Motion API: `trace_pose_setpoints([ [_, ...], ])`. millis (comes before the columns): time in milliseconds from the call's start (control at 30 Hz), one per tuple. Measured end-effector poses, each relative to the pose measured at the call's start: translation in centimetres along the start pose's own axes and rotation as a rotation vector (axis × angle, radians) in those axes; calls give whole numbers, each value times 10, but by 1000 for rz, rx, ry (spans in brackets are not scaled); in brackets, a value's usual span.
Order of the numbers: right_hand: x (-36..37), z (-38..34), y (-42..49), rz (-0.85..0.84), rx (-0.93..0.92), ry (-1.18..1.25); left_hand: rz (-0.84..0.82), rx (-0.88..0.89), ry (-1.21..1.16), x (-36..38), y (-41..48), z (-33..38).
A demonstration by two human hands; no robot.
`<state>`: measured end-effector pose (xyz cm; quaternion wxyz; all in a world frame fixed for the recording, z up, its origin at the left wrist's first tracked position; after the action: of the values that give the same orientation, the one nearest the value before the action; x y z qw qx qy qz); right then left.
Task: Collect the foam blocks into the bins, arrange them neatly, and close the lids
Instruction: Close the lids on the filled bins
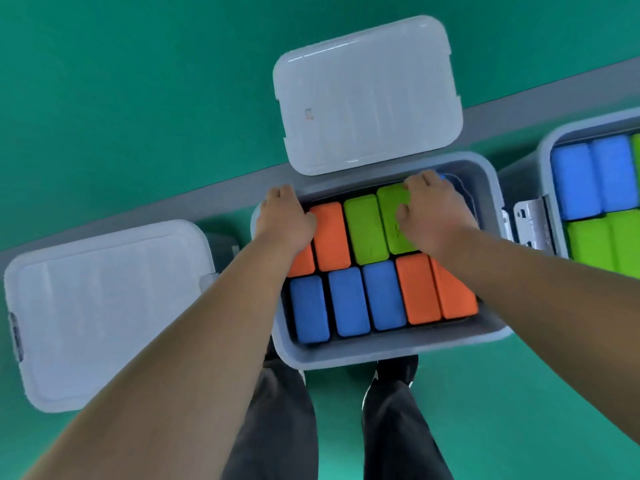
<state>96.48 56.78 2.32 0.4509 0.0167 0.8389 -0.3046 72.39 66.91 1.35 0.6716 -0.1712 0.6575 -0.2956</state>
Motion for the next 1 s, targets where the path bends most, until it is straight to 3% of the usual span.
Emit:
trace_pose_setpoints([
  [133, -6, 14, 45, 49, -142, -45, 19, 96, -10, 8, 43, 29],
  [233, 8, 22, 73, 80, -202, -52, -43, 50, -140, 28, 76, 37],
  [333, 32, 32, 82, 158, -222, -91, -59, 21, 32, 42, 104, 42],
  [433, 39, 35, 83, 340, -252, -54, -118, 22, 170, 49, 140, 46],
  [667, 34, 28, 100, 633, -63, 29, -289, -197, -319, 56, 207, 20],
  [767, 41, 29, 98, 707, -87, 65, -345, -203, -237, 53, 233, 8],
  [933, 43, 32, 96, 845, -148, 123, -190, -93, 40, 42, 282, 11],
  [1000, 45, 31, 98, 880, -164, 140, -199, -93, 85, 47, 298, 9],
])
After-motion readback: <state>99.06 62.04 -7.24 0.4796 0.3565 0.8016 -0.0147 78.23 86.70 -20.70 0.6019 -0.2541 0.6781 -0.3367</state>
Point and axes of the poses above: each hand's wrist, its own y-axis towards the middle knuckle, its own x-axis out of the palm, z = x × y, the point moved 7 cm from there along y, towards the middle knuckle, and after that the axes turned 14 degrees about y, right-handed, at the moved point
